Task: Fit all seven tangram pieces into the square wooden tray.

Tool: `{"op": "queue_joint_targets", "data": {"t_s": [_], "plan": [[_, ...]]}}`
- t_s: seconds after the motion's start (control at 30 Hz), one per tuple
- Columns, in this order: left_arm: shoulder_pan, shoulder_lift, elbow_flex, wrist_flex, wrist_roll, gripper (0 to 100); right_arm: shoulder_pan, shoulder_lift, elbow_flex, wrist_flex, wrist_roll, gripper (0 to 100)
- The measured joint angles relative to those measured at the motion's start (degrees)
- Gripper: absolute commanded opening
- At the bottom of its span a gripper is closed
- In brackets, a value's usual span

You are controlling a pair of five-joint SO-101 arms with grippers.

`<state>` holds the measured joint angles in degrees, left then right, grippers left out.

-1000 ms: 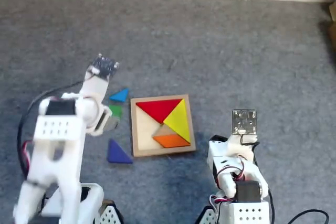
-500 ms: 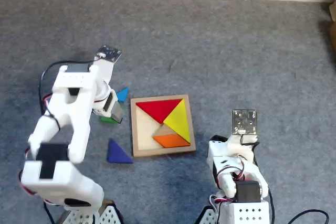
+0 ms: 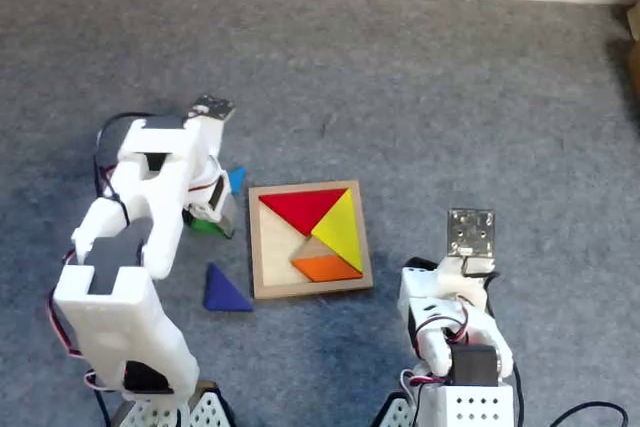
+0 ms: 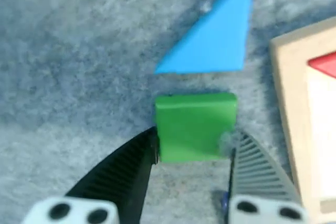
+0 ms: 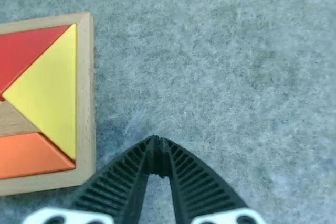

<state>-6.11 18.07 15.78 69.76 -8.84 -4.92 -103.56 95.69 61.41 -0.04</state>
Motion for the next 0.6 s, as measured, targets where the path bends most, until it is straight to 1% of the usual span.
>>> {"op": "queue_joint_targets", "data": {"t_s": [0.2, 0.3, 0.4, 0.6], "plan": [[0.26, -0.09, 0.0, 0.0, 0.0, 2, 0.26, 0.0, 0.0, 0.0, 0.0, 1.2], [0.26, -1.05, 0.0, 0.44, 0.0, 2, 0.26, 0.0, 0.0, 0.0, 0.0, 1.2], [1.14, -4.31, 0.0, 2.64, 0.09, 2, 0.26, 0.0, 0.0, 0.0, 0.0, 1.2], [8.18, -12.4, 0.0, 6.42, -0.09, 2, 0.26, 0.0, 0.0, 0.0, 0.0, 1.2]]}}
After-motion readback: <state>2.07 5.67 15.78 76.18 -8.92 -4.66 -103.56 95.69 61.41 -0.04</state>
